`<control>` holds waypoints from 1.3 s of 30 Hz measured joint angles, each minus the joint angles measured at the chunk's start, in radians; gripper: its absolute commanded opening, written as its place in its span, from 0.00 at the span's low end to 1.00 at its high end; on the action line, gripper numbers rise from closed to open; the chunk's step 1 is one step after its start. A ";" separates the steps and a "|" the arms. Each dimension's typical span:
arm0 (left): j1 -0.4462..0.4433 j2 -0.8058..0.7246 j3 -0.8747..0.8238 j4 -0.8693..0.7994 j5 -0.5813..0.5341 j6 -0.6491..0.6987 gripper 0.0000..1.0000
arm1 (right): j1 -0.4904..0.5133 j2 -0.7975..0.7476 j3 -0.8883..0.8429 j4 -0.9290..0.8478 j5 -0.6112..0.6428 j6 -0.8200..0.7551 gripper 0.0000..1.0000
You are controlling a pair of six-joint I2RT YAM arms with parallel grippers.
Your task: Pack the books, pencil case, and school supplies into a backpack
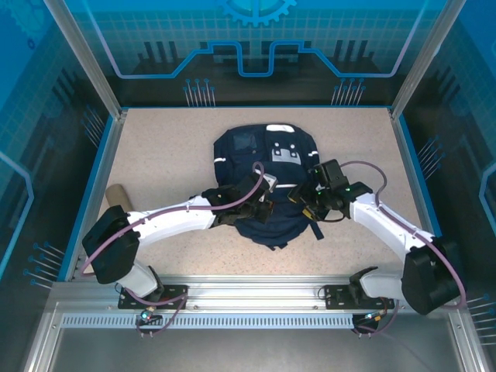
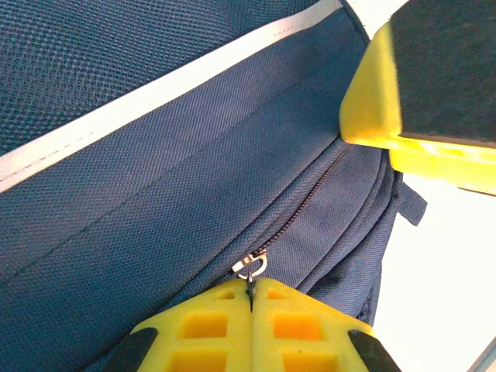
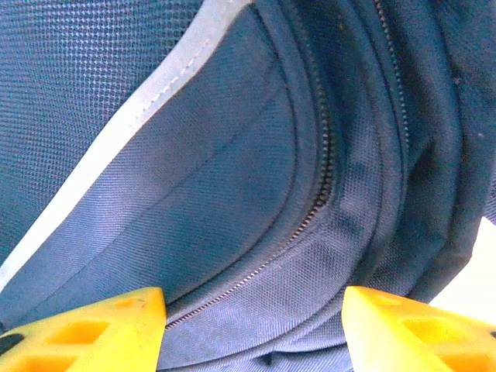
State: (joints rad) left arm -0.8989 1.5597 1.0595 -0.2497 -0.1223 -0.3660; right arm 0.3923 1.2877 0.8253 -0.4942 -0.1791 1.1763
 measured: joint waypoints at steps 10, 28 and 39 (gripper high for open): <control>-0.001 -0.018 0.000 -0.070 -0.094 0.003 0.00 | 0.000 0.049 0.086 -0.013 0.063 -0.047 0.05; 0.238 -0.121 -0.038 -0.167 -0.095 0.036 0.00 | -0.005 0.012 0.119 -0.034 0.174 -0.105 0.00; 0.318 0.050 0.070 -0.132 -0.091 0.038 0.21 | -0.004 0.039 0.119 0.023 0.154 -0.119 0.00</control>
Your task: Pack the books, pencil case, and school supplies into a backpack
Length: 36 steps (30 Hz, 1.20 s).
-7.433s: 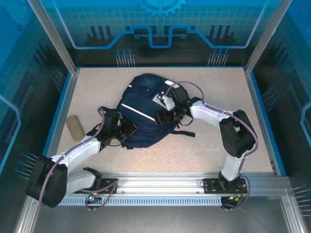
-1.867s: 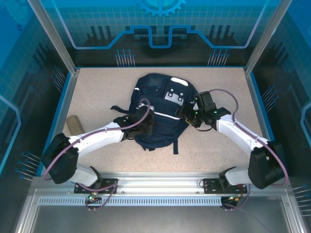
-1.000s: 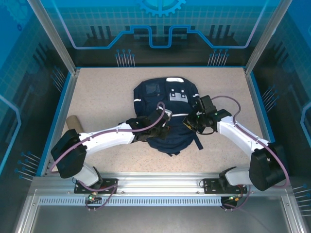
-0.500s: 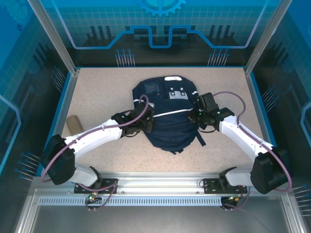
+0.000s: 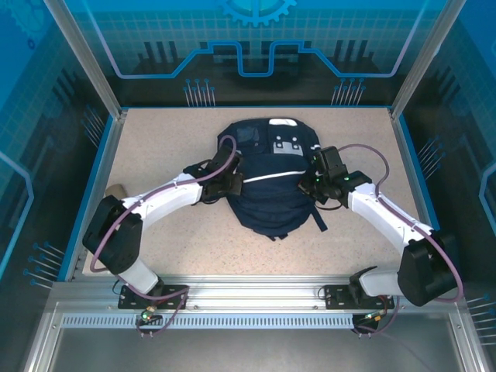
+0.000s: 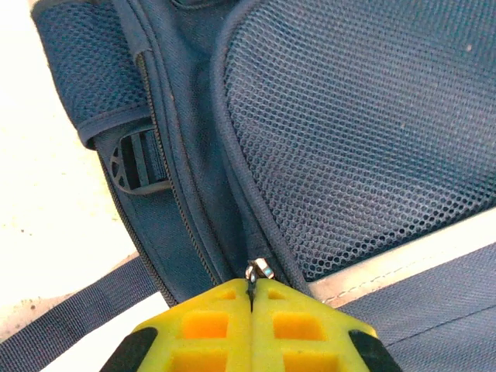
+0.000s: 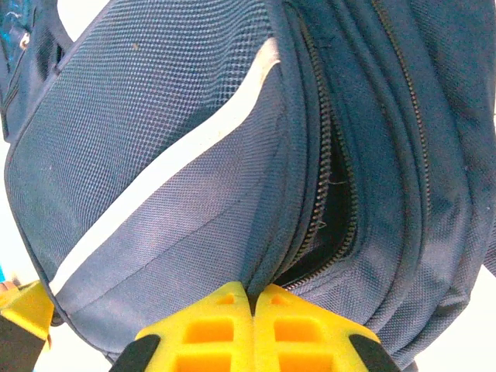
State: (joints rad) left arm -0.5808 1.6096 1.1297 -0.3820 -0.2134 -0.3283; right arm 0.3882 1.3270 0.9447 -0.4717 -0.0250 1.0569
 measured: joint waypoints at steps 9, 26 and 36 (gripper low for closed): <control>0.079 -0.176 -0.097 -0.004 -0.002 -0.035 0.81 | 0.006 0.021 0.000 0.001 -0.008 -0.015 0.00; 0.710 -0.324 -0.291 -0.114 -0.172 -0.233 0.98 | 0.024 0.074 0.056 -0.045 -0.008 -0.045 0.00; 0.977 -0.127 -0.290 -0.061 -0.111 -0.239 0.99 | 0.025 0.103 0.104 -0.102 -0.004 -0.045 0.00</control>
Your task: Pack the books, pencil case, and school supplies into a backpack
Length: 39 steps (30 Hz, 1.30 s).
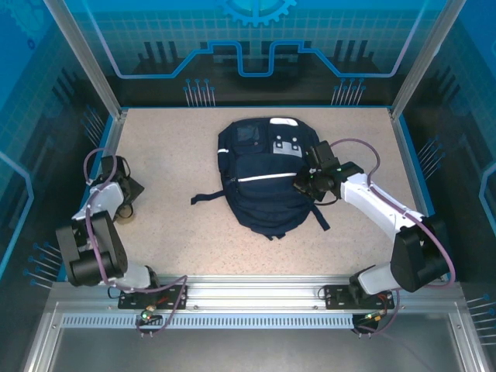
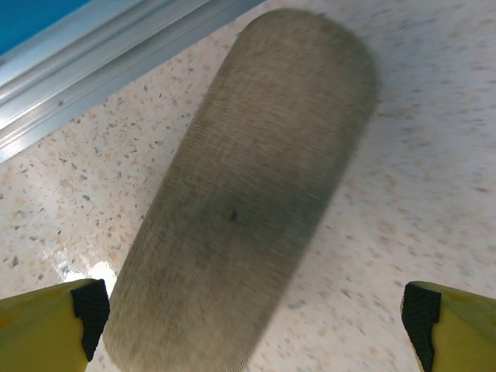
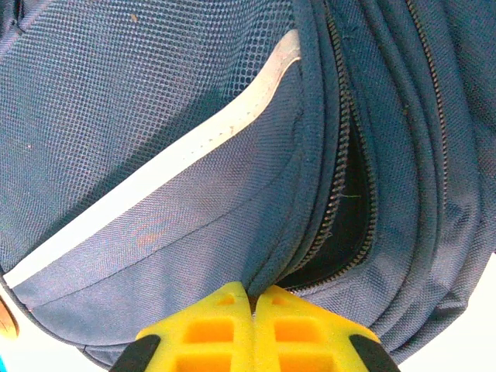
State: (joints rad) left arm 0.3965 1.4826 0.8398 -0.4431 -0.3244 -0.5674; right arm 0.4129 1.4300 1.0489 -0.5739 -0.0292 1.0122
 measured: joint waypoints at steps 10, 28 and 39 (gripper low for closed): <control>0.053 0.145 0.043 0.031 0.133 0.042 0.91 | 0.021 0.021 0.013 -0.017 0.026 0.005 0.00; 0.024 0.121 0.024 0.037 0.184 0.049 0.49 | 0.032 0.030 0.025 -0.019 0.030 0.008 0.05; -0.439 -0.186 -0.057 0.063 0.316 0.042 0.46 | 0.032 -0.021 -0.001 0.006 0.020 -0.082 0.76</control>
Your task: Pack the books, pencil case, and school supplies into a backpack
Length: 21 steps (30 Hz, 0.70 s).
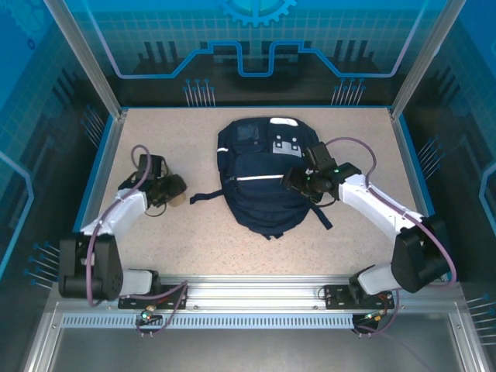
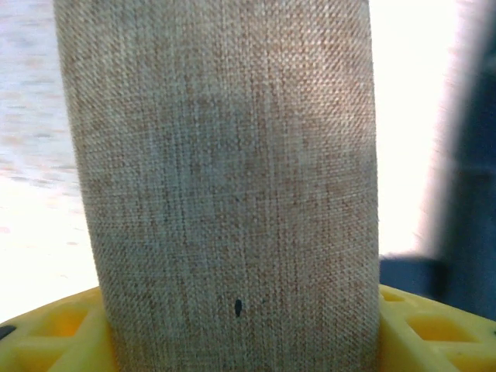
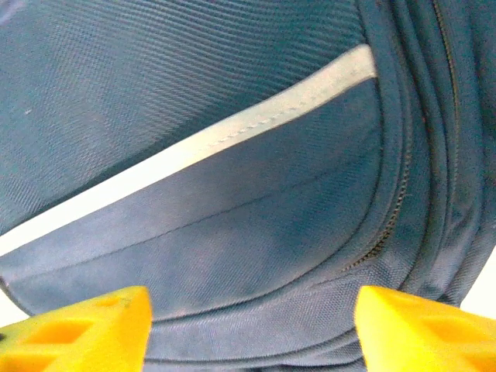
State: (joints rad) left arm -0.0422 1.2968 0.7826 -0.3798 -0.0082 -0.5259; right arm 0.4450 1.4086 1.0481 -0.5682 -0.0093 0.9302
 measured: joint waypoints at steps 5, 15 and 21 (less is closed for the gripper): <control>-0.223 -0.108 0.009 0.015 0.013 0.001 0.44 | -0.013 -0.079 0.000 0.023 -0.036 -0.065 0.78; -0.605 -0.020 0.135 0.134 0.084 0.143 0.42 | -0.035 -0.039 0.125 0.063 -0.358 -0.190 0.78; -0.678 0.045 0.148 0.179 0.146 0.233 0.41 | -0.035 0.013 0.144 0.092 -0.527 -0.206 0.75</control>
State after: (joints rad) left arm -0.7200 1.3422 0.9302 -0.2008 0.1379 -0.2924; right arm 0.4099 1.4220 1.1919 -0.4763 -0.5362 0.7238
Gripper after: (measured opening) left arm 0.621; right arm 0.758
